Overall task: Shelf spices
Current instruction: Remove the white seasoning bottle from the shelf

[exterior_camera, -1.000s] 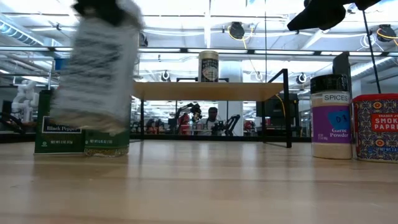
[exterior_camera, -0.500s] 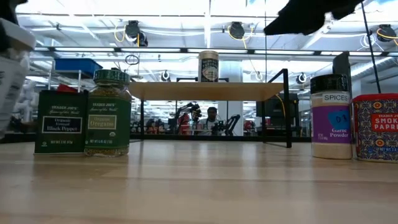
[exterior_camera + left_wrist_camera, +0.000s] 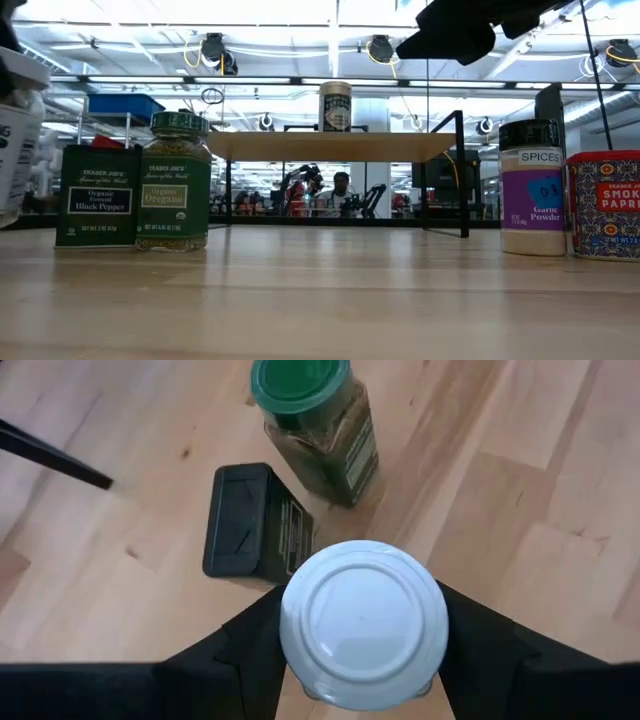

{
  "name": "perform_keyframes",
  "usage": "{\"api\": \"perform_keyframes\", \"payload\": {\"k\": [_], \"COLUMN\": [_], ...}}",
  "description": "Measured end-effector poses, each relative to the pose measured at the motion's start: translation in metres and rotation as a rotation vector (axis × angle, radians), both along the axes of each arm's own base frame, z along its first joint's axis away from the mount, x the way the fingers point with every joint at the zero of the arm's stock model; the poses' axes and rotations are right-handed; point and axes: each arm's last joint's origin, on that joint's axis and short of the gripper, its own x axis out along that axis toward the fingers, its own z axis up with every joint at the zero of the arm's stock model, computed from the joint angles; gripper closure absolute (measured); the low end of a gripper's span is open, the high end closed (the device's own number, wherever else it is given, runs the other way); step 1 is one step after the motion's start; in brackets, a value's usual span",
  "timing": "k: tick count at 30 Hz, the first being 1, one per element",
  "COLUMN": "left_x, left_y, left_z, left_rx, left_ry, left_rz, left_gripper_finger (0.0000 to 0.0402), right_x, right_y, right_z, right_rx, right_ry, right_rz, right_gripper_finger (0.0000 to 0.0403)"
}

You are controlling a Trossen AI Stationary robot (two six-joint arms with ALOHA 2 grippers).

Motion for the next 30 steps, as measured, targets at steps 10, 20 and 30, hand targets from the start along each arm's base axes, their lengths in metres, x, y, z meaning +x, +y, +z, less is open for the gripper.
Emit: {"api": "perform_keyframes", "payload": {"k": [10, 20, 30], "left_x": [-0.007, -0.011, -0.01], "left_y": [0.002, 0.005, 0.004], "left_z": [-0.009, -0.017, -0.017], "left_rx": [0.045, 0.047, 0.046], "left_ry": [-0.053, -0.047, -0.072], "left_rz": [0.022, 0.038, 0.031], "left_gripper_finger": [0.0189, 0.0189, 0.0183], "right_x": [0.0, 0.0, 0.0], "right_y": [0.0, 0.0, 0.0], "right_z": [0.0, 0.0, 0.0], "right_rx": [-0.006, -0.005, -0.005], "right_ry": [0.001, 0.001, 0.0], "right_rz": [0.004, 0.005, 0.005], "right_gripper_finger": [0.0115, 0.0115, 0.0115]}}
